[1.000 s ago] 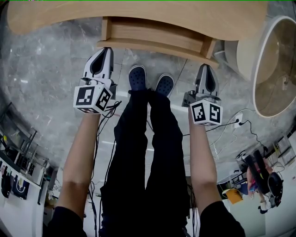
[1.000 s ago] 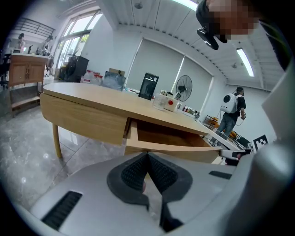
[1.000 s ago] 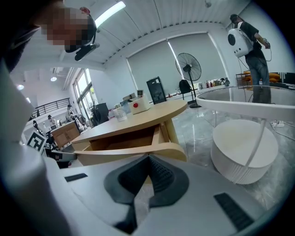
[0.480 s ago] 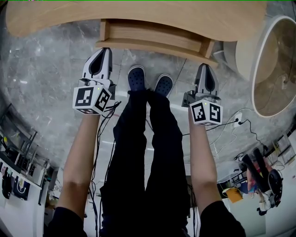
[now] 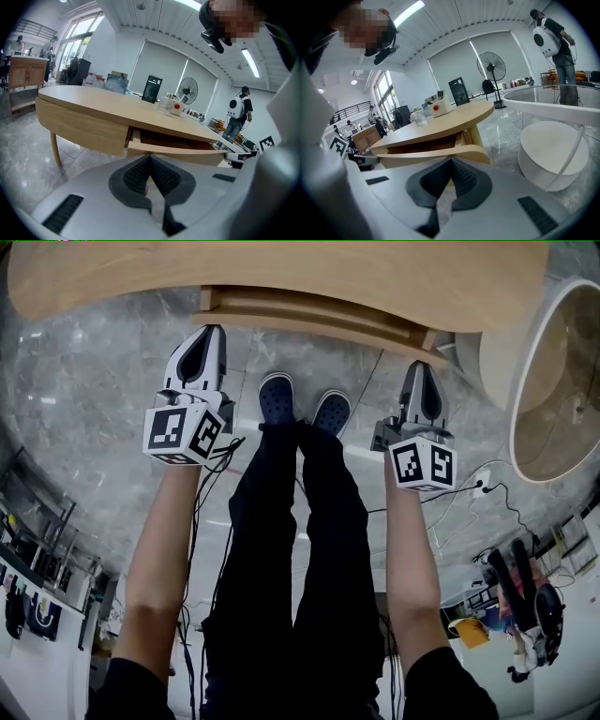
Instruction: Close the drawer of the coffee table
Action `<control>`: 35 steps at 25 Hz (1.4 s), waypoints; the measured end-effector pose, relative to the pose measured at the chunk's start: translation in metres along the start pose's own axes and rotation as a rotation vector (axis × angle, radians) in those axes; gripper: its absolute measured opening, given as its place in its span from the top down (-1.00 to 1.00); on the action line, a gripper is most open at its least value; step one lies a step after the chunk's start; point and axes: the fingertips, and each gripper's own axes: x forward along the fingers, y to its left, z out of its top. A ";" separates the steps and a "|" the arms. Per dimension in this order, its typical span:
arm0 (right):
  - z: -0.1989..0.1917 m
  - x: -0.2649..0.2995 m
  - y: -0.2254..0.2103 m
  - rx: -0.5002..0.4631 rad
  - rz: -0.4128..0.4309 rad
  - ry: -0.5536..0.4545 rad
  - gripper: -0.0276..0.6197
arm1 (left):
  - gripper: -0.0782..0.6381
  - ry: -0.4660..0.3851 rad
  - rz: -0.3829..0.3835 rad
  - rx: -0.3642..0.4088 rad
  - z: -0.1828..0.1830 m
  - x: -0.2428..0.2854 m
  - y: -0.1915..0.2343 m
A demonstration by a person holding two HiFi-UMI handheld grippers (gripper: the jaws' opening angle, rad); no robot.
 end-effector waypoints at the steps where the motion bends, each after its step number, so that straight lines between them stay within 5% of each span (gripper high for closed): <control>1: 0.001 0.001 0.000 -0.002 0.002 -0.001 0.83 | 0.71 -0.001 0.001 0.000 0.001 0.001 0.000; 35: 0.040 0.065 -0.011 0.051 0.023 -0.036 0.83 | 0.71 -0.036 -0.020 0.038 0.044 0.064 0.012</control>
